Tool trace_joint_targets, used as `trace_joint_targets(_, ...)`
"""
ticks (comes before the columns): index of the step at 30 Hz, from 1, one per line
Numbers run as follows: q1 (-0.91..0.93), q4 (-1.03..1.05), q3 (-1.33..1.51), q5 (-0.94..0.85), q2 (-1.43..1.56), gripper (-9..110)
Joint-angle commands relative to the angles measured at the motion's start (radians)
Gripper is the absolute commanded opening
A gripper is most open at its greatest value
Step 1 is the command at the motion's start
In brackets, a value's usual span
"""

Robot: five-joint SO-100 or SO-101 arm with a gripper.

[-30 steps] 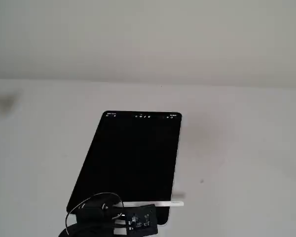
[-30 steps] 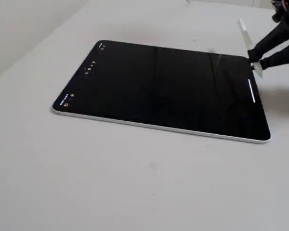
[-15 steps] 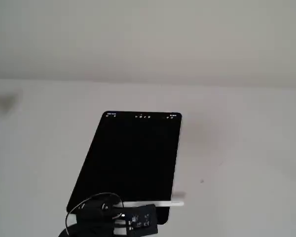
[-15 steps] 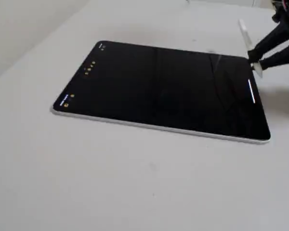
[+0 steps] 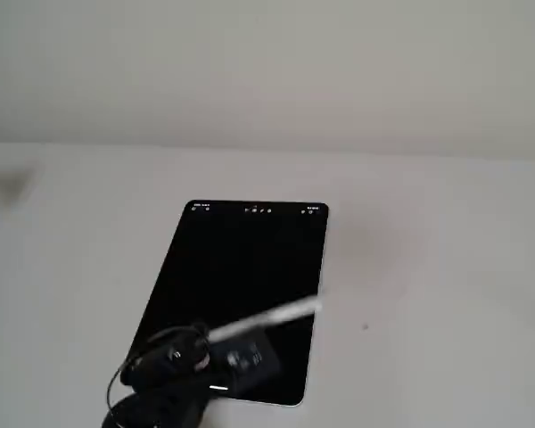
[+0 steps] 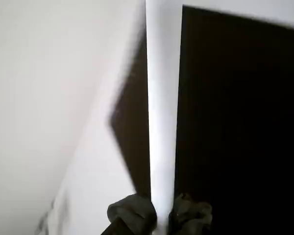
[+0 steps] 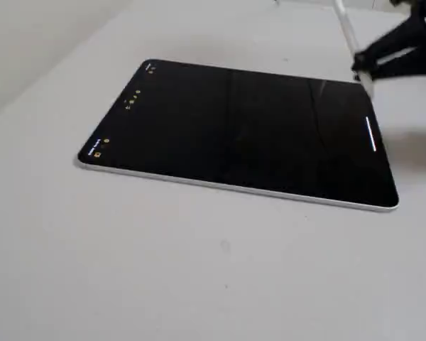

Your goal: Draw a circular shape on the ipad using the apple pencil

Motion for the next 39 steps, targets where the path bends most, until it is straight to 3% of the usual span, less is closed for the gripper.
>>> trace_joint_targets(1,-0.066,-0.238,0.002,-0.353,0.018,0)
trace_joint_targets(4,-0.106,-0.333,0.008,-0.492,0.018,0)
trace_joint_targets(7,-0.124,-0.554,0.008,-0.571,-0.097,0)
trace_joint_targets(13,-0.129,-1.169,-0.075,-0.676,-0.788,0)
trace_joint_targets(20,-0.048,-1.529,-0.382,-0.706,-1.451,0)
trace_joint_targets(29,0.057,-1.618,-0.696,-0.742,-1.891,0)
trace_joint_targets(39,0.115,-1.634,-0.845,-0.764,-2.085,0)
